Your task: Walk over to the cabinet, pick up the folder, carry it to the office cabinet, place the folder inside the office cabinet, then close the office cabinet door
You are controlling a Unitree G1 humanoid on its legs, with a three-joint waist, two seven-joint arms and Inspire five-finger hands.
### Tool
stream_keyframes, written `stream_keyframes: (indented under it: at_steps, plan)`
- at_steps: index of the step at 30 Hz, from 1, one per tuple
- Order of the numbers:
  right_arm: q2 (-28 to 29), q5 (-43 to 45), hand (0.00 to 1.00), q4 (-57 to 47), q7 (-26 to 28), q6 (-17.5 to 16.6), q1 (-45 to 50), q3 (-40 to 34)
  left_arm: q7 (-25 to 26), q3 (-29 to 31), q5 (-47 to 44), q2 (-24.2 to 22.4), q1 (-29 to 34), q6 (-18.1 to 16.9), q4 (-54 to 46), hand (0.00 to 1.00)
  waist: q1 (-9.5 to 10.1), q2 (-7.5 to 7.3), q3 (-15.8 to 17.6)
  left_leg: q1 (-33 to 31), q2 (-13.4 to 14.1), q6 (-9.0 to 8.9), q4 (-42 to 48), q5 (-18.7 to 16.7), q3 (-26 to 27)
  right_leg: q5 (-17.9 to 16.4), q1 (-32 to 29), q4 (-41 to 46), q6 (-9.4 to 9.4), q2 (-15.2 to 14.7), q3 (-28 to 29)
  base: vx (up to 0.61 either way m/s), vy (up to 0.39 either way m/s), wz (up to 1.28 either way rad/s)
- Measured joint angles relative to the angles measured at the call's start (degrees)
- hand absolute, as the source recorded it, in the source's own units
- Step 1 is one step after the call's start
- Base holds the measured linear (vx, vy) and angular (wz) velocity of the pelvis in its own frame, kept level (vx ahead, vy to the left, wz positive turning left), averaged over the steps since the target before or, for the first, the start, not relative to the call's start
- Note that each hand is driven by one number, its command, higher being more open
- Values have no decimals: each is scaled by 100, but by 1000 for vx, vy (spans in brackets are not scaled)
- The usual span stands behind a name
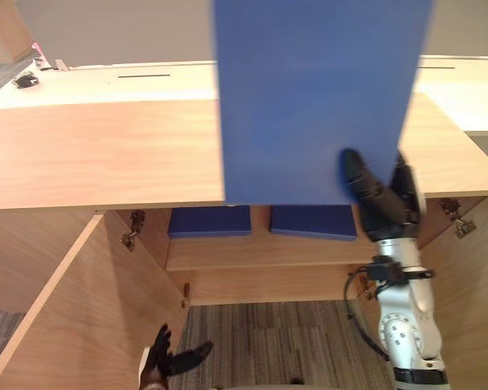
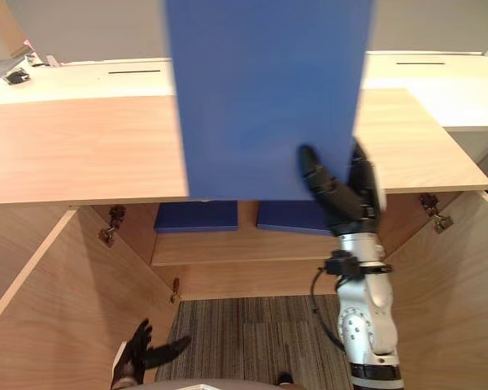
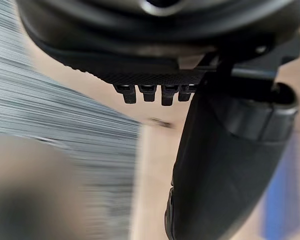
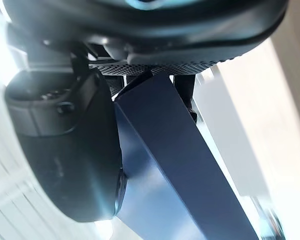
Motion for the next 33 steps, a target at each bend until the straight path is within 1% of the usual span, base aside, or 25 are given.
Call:
stream_keyframes:
  at_steps: [1, 3, 5, 7, 9, 11, 12, 14, 17, 19, 20, 22, 23, 25, 27, 30, 31, 33]
  plan:
    - [-139, -31, 0, 107, 176, 20, 95, 486, 44, -1, 9, 126, -51, 2, 284, 100, 11, -7, 2, -66, 0, 0, 34, 0, 5, 0, -55, 17, 0, -6, 13, -47, -18, -2]
    - [-216, -141, 0, 365, 293, 68, 85, 873, 90, -38, 11, 232, -155, 20, 578, 100, 16, -10, 17, -204, 5, -2, 140, -10, 11, 0, -194, 98, 0, -22, 32, -69, -10, -2]
    - [-238, -350, 0, 743, 333, 110, 0, 1169, 127, -85, -1, 278, -347, 18, 727, 100, 40, -8, 191, -435, 36, 6, 402, -80, 11, -5, -390, 271, -8, -35, 58, -113, -3, -4]
    - [-227, -776, 0, 1325, 159, 168, -252, 1352, 171, -248, -10, 327, -711, 1, 763, 100, 89, 9, 555, -924, 107, 46, 976, -244, 26, -94, -827, 675, -17, -63, 113, -234, -9, -9]
    - [-239, -1035, 0, 1653, 23, 243, -466, 1408, 172, -393, -22, 414, -932, -2, 780, 100, 90, 57, 781, -1271, 160, 71, 1309, -316, 28, -116, -1148, 924, -17, -76, 131, -207, -4, -6]
    - [-268, -1283, 0, 1963, 0, 242, -858, 1430, 207, -554, -76, 470, -1311, -10, 787, 100, 89, 171, 1147, -1839, 194, 110, 1705, -346, 26, -123, -1725, 1308, -12, -123, 157, -243, 9, -3]
    - [-266, -1387, 0, 1967, 0, 224, -942, 1433, 215, -592, -94, 472, -1391, -11, 786, 100, 88, 206, 1190, -2010, 200, 114, 1786, -345, 23, -123, -1899, 1396, -11, -136, 162, -232, 19, -3]
    - [-217, -1464, 0, 2076, -4, 104, -1367, 1425, 264, -688, -151, 488, -1639, -44, 775, 100, 72, 307, 1484, -2391, 224, 141, 2027, -343, 26, -122, -2308, 1672, -10, -169, 199, -229, 25, -3]
    - [-69, -1586, 0, 2415, -8, -183, -2176, 1255, 294, -835, -348, 486, -1981, -120, 731, 100, 85, 408, 1794, -3079, 270, 159, 2397, -336, 17, -145, -3066, 2168, -43, -223, 241, -211, 18, -1]
    - [1, -1568, 0, 2535, -6, -300, -2511, 1117, 296, -896, -411, 477, -2180, -141, 698, 100, 113, 464, 1963, -3367, 290, 171, 2579, -326, -16, -173, -3375, 2413, -71, -244, 238, -184, -2, 8]
    - [58, -1525, 0, 2572, -7, -368, -2715, 1007, 301, -891, -482, 423, -2294, -141, 600, 100, 175, 484, 1989, -3730, 310, 175, 2780, -328, -39, -266, -3777, 2723, -84, -303, 231, -172, -18, 15]
    - [172, -1446, 0, 2579, -9, -454, -2900, 870, 313, -879, -548, 351, -2364, -155, 408, 100, 213, 491, 2056, -4094, 318, 195, 3002, -341, -109, -421, -4155, 3052, -98, -374, 176, -158, -40, 21]
    - [190, -1385, 0, 2570, -10, -473, -2965, 842, 319, -871, -589, 324, -2378, -160, 309, 100, 233, 488, 2095, -4192, 329, 199, 3077, -345, -128, -461, -4255, 3148, -138, -387, 156, -147, -66, 20]
    - [245, -1251, 0, 2511, -16, -511, -3162, 690, 382, -850, -648, 213, -2381, -193, 3, 100, 321, 487, 2111, -4611, 409, 211, 3336, -364, -193, -528, -4623, 3396, -201, -397, 76, -126, -63, 17]
    - [245, -1062, 0, 2397, -43, -575, -3360, 477, 417, -779, -714, 26, -2380, -239, -250, 100, 357, 487, 2118, -4997, 500, 204, 3542, -360, -186, -570, -4963, 3634, -258, -453, -13, -144, -77, 24]
    - [251, -853, 0, 2286, -64, -691, -3526, 228, 424, -756, -808, -47, -2380, -267, -453, 100, 429, 462, 2205, -5186, 564, 195, 3685, -355, -169, -598, -5146, 3814, -289, -490, -55, -105, -50, 13]
    - [254, -702, 0, 2198, -124, -777, -3587, 109, 438, -751, -820, -65, -2380, -286, -513, 100, 480, 462, 2222, -5257, 587, 191, 3717, -352, -147, -598, -5214, 3852, -289, -515, -78, -102, -36, 6]
    - [305, -497, 0, 2132, -216, -931, -3696, -73, 513, -732, -874, -73, -2380, -322, -532, 100, 498, 459, 2223, -5327, 609, 187, 3745, -349, -113, -598, -5280, 3890, -289, -560, -118, -93, -24, 6]
